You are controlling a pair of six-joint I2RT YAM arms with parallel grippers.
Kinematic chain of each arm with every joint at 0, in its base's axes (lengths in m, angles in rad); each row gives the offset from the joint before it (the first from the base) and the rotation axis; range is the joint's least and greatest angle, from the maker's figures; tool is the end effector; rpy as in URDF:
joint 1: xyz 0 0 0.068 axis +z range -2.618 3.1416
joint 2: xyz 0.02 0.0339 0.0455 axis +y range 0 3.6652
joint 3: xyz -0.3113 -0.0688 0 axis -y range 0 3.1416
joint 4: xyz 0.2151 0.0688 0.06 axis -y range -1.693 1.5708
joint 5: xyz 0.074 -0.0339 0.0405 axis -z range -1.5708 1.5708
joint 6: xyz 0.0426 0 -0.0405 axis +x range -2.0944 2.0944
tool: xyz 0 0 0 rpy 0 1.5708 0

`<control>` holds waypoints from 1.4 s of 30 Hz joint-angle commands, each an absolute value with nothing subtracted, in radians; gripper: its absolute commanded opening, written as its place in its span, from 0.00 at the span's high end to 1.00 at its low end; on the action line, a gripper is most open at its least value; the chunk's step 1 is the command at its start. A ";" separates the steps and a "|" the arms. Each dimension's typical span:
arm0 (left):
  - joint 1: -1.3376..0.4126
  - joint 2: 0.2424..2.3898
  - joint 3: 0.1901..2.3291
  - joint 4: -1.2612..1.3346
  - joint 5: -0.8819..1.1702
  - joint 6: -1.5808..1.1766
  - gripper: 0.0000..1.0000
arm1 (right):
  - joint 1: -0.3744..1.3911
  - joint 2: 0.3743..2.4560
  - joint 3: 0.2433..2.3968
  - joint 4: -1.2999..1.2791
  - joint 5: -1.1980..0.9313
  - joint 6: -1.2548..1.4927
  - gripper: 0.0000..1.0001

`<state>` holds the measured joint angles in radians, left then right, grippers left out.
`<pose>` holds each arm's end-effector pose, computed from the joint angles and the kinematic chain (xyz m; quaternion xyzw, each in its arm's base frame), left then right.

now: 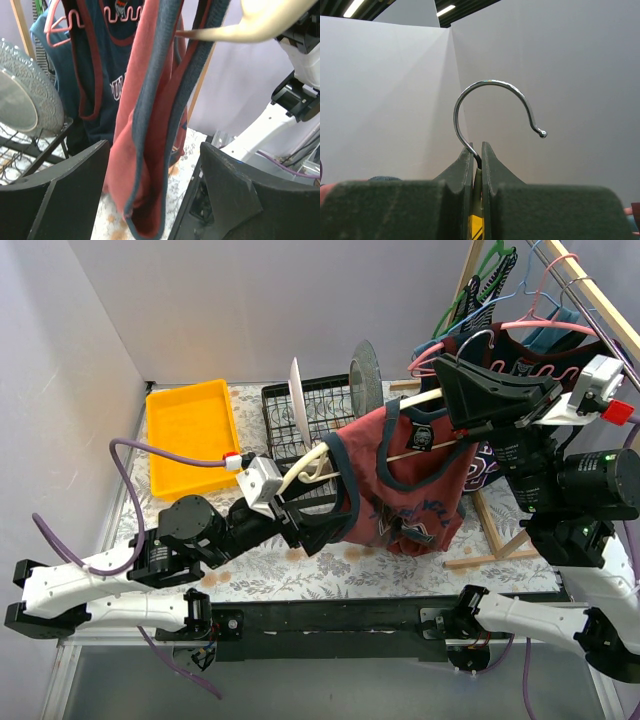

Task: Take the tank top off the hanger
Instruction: Pick up the hanger from the clothesline, then remove the tank top from the hanger.

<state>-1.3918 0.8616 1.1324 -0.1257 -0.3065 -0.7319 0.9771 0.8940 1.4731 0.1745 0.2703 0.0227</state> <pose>0.0344 -0.1177 0.4817 0.1002 0.6489 -0.6042 0.4515 0.0408 0.0402 0.6028 -0.0710 0.4065 0.3889 0.8237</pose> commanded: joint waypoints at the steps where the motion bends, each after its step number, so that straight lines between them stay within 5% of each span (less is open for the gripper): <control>1: -1.393 0.922 1.155 -0.081 -0.330 -0.675 0.28 | 0.985 0.871 1.470 0.334 0.270 0.090 0.99; 5: -1.394 0.969 1.173 -0.080 -0.334 -0.663 0.32 | 0.983 0.862 1.456 0.334 0.270 0.097 0.99; 9: -1.394 0.982 1.189 -0.077 -0.344 -0.663 0.73 | 0.986 0.839 1.433 0.334 0.281 0.100 0.99; 10: -1.394 0.980 1.190 -0.075 -0.344 -0.663 0.96 | 0.983 0.833 1.428 0.337 0.293 0.098 0.99; 11: -1.394 0.980 1.196 -0.086 -0.342 -0.664 1.00 | 0.985 0.830 1.421 0.337 0.298 0.098 0.99; 42: -1.394 0.641 1.296 -0.255 -0.534 -0.753 1.00 | 0.985 0.772 1.385 0.206 0.477 -0.066 0.99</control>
<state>-1.3960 0.6880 1.2259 -0.2581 -0.4854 -0.7559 0.9787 0.7727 1.3643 0.1585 0.4042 -0.0093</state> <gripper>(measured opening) 0.019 0.079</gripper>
